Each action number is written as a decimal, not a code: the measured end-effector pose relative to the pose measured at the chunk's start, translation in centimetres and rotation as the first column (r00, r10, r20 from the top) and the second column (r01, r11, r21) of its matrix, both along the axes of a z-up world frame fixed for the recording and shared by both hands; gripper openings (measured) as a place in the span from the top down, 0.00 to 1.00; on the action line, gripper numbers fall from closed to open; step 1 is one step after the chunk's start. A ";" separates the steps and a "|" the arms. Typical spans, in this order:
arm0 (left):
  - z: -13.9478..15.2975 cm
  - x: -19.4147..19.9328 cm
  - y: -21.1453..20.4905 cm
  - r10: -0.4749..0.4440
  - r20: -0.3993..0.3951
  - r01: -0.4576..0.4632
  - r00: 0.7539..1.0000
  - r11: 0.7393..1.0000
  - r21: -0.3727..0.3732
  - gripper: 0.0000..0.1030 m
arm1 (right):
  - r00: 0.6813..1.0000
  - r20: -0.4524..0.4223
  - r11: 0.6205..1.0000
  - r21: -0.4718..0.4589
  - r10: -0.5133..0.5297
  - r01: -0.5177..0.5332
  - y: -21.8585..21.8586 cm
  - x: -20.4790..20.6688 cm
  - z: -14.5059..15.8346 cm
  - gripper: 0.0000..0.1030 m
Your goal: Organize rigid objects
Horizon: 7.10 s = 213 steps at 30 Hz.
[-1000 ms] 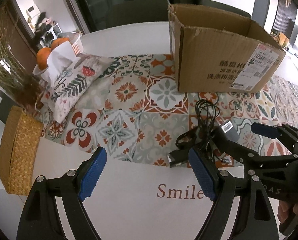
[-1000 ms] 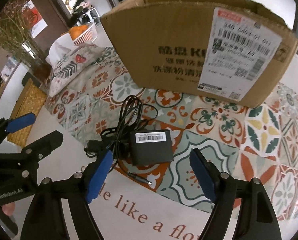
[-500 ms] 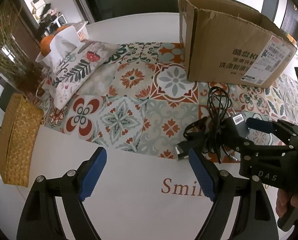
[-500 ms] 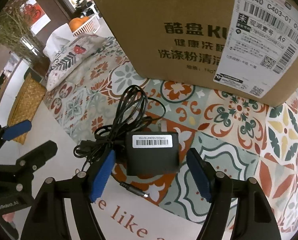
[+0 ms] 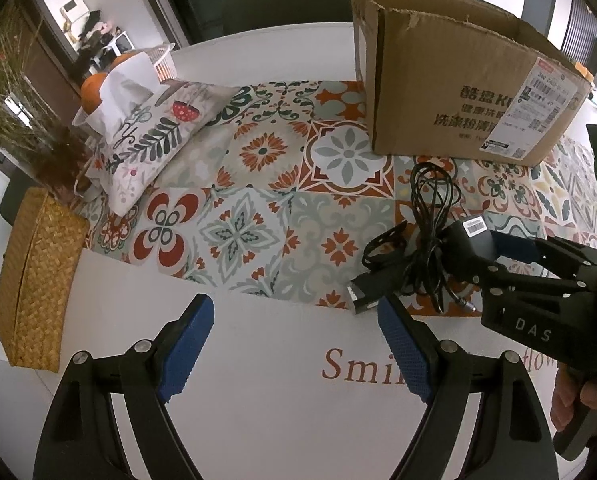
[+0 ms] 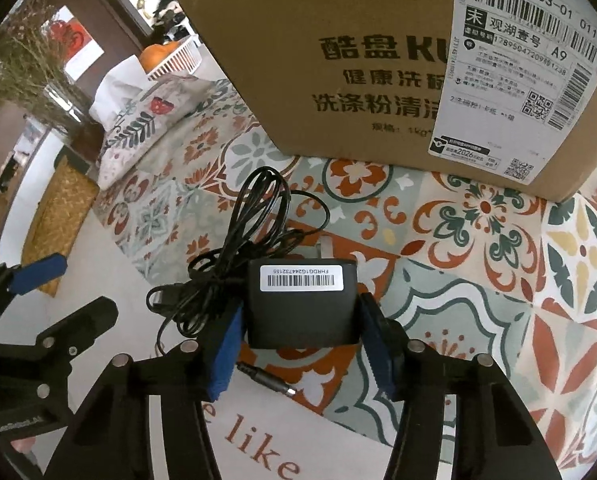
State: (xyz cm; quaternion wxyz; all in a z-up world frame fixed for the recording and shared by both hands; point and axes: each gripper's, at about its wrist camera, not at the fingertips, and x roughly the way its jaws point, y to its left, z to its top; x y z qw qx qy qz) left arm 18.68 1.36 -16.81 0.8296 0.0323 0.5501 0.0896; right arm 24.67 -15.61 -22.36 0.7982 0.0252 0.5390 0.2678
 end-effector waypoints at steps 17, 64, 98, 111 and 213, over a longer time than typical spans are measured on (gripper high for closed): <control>0.4 0.4 -2.5 -0.025 0.027 0.028 0.999 0.991 -0.129 0.18 | 0.969 0.149 0.978 -0.037 -0.198 0.206 -4.9 -2.2 3.8 0.46; -0.4 2.4 -3.1 -0.032 0.103 0.052 0.994 0.979 -0.199 0.29 | 0.958 0.180 0.962 -0.119 -0.224 0.247 -5.8 -2.3 5.3 0.46; 12.6 2.8 -4.9 -0.198 0.408 0.274 0.892 0.952 -0.138 0.29 | 0.847 0.398 0.924 0.008 -0.353 0.382 -7.1 -4.0 18.0 0.46; 15.3 5.7 -5.4 -0.230 0.471 0.314 0.852 0.943 -0.108 0.29 | 0.818 0.439 0.915 0.023 -0.372 0.403 -7.1 -1.6 20.4 0.46; 24.3 -4.6 -5.3 -0.208 0.607 0.232 0.767 0.972 0.040 0.00 | 0.656 0.596 0.808 -0.021 -0.463 0.589 -8.9 -11.9 30.0 0.06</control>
